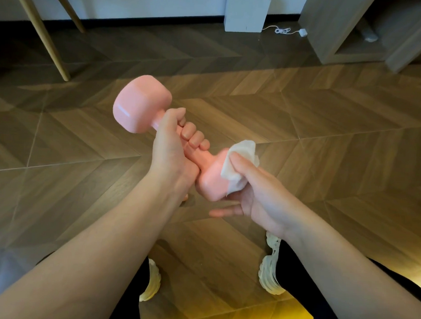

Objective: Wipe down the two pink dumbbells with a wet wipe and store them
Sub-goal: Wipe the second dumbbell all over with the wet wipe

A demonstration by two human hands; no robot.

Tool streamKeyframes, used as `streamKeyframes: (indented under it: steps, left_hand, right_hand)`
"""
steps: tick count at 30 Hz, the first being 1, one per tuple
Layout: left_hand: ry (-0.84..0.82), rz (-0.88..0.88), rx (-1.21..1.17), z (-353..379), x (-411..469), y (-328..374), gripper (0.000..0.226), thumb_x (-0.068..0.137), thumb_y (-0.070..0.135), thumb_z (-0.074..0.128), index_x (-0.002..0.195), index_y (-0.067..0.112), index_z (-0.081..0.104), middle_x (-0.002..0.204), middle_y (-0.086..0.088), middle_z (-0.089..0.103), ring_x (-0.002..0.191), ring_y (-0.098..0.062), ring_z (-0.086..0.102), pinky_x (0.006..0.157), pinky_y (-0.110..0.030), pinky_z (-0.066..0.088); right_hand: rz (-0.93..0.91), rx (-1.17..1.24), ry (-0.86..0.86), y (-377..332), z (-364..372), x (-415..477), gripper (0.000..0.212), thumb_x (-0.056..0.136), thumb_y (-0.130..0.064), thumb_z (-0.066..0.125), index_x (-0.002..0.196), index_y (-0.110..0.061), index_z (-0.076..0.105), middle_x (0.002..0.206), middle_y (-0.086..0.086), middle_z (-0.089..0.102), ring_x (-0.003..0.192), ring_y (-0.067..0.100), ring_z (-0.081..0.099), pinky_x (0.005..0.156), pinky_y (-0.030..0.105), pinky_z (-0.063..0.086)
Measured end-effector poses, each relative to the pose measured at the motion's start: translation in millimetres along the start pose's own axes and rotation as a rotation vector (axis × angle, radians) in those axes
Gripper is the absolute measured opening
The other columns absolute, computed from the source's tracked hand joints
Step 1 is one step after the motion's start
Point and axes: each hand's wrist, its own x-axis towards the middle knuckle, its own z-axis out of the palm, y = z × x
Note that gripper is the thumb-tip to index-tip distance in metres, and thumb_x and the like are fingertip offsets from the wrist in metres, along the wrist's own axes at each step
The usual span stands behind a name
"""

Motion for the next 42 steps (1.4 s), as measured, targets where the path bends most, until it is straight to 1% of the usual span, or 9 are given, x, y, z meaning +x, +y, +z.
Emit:
streamKeyframes:
  steps: [4,8,14,21,27,30,33,39,42]
  left_hand:
    - [-0.052,-0.002,-0.02,-4,-1,0,0.033,0.093,0.018,0.05,0.064,0.021,0.035,0.049,0.008,0.024,0.041,-0.01,0.024,0.042,-0.023,0.03]
    - [-0.077,0.017,0.027,-1,-3,-5,0.034,0.092,0.016,0.049,0.062,0.022,0.034,0.048,0.007,0.024,0.04,-0.011,0.025,0.042,-0.023,0.032]
    - [-0.047,-0.03,-0.006,-3,1,2,0.034,0.092,0.018,0.05,0.062,0.022,0.034,0.048,0.009,0.025,0.04,-0.009,0.024,0.041,-0.023,0.03]
    - [-0.072,0.003,0.04,-1,-4,-5,0.034,0.092,0.014,0.048,0.061,0.022,0.033,0.047,0.007,0.024,0.039,-0.011,0.024,0.04,-0.023,0.031]
    - [-0.032,-0.018,-0.003,-4,1,-1,0.03,0.092,0.016,0.052,0.066,0.02,0.038,0.051,0.008,0.031,0.042,-0.009,0.031,0.046,-0.023,0.034]
    - [0.037,-0.022,0.016,-5,1,-1,0.026,0.091,0.021,0.063,0.071,0.018,0.048,0.058,0.004,0.05,0.05,-0.011,0.051,0.055,-0.026,0.047]
    - [0.108,-0.064,-0.02,-4,1,-3,0.032,0.091,0.031,0.067,0.071,0.02,0.045,0.053,0.007,0.044,0.044,-0.009,0.044,0.052,-0.025,0.044]
    - [0.118,-0.047,-0.046,-6,6,1,0.035,0.093,0.025,0.057,0.065,0.021,0.037,0.05,0.008,0.029,0.04,-0.011,0.028,0.047,-0.024,0.033]
    - [0.101,-0.05,-0.068,-7,6,4,0.035,0.092,0.022,0.055,0.063,0.021,0.036,0.049,0.008,0.027,0.039,-0.011,0.027,0.043,-0.024,0.033]
  right_hand:
    - [-0.066,-0.021,-0.133,2,2,-6,0.046,0.089,-0.036,0.064,0.125,-0.009,0.054,0.104,0.017,0.072,0.096,0.03,0.071,0.071,0.038,0.061]
    - [-0.025,-0.031,0.034,4,10,2,0.061,0.093,-0.058,0.051,0.123,-0.006,0.054,0.086,0.015,0.074,0.074,0.026,0.072,0.053,0.029,0.057]
    - [-0.003,0.075,-0.238,-3,-8,-5,0.056,0.092,-0.044,0.057,0.131,-0.006,0.049,0.113,0.022,0.068,0.101,0.034,0.069,0.074,0.039,0.06]
    - [0.004,-0.014,0.066,5,11,4,0.065,0.084,-0.065,0.052,0.121,-0.012,0.053,0.09,0.019,0.073,0.074,0.03,0.072,0.05,0.03,0.056]
    - [-0.023,0.075,-0.191,-3,-7,-4,0.055,0.087,-0.03,0.068,0.131,-0.005,0.047,0.1,0.009,0.073,0.093,0.026,0.071,0.074,0.039,0.06]
    - [-0.125,-0.035,-0.095,1,-1,-3,0.064,0.081,-0.018,0.075,0.135,-0.016,0.042,0.093,-0.008,0.074,0.088,0.013,0.073,0.072,0.028,0.059]
    - [-0.241,-0.149,0.032,5,6,-1,0.06,0.081,-0.023,0.075,0.13,-0.031,0.041,0.094,-0.016,0.072,0.086,0.007,0.072,0.065,0.017,0.054]
    - [-0.166,-0.132,0.114,7,15,5,0.045,0.085,-0.055,0.063,0.123,-0.033,0.051,0.101,-0.003,0.075,0.086,0.016,0.074,0.063,0.032,0.058]
    - [-0.035,-0.038,-0.062,0,4,1,0.051,0.088,-0.053,0.06,0.13,-0.025,0.05,0.108,0.008,0.073,0.098,0.027,0.072,0.074,0.044,0.061]
